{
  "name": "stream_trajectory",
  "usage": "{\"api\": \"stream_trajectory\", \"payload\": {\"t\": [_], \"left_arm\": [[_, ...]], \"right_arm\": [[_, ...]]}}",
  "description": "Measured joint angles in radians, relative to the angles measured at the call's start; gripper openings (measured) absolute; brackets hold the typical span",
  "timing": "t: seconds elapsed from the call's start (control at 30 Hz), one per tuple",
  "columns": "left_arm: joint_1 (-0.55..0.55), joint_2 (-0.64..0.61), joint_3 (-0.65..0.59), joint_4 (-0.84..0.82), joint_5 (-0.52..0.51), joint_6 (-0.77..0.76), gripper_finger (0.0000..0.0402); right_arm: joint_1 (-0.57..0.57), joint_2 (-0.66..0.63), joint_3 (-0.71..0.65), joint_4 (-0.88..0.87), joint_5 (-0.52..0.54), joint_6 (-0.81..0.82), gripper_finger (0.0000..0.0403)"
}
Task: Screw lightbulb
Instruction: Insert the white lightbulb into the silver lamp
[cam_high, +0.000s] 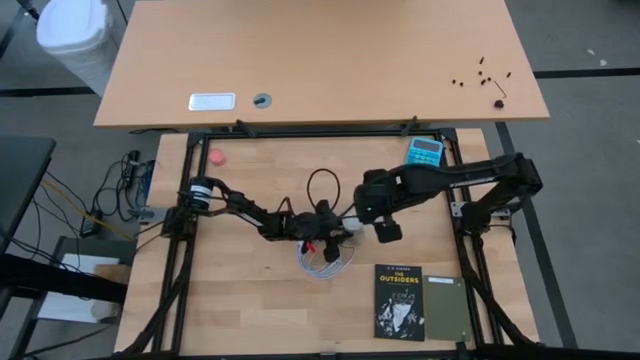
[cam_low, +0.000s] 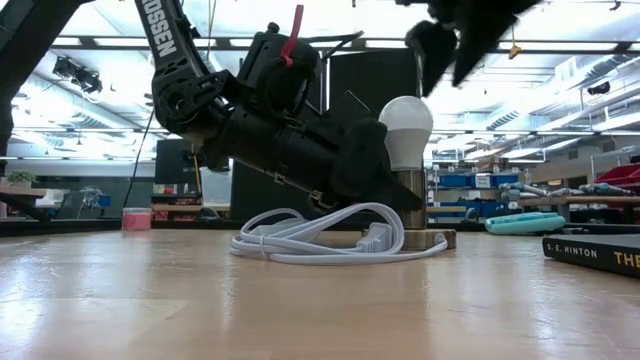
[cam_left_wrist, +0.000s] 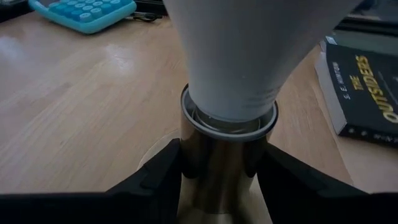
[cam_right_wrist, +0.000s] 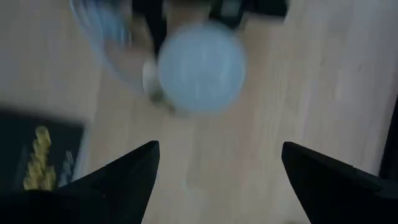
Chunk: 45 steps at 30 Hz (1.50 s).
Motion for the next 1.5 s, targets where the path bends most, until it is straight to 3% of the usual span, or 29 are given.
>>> {"api": "stream_trajectory", "payload": {"t": [0.53, 1.0, 1.5], "left_arm": [[0.0, 0.001, 0.0, 0.007, 0.08, 0.097, 0.0184], [0.002, 0.001, 0.001, 0.004, 0.193, 0.143, 0.0184], [0.002, 0.001, 0.0, 0.007, 0.207, 0.141, 0.0184]], "right_arm": [[0.016, 0.173, -0.002, 0.029, -0.004, -0.219, 0.0348], [0.05, 0.178, -0.002, 0.147, 0.0, -0.419, 0.0348], [0.075, 0.178, -0.002, 0.171, -0.022, -0.425, 0.0348]]}}
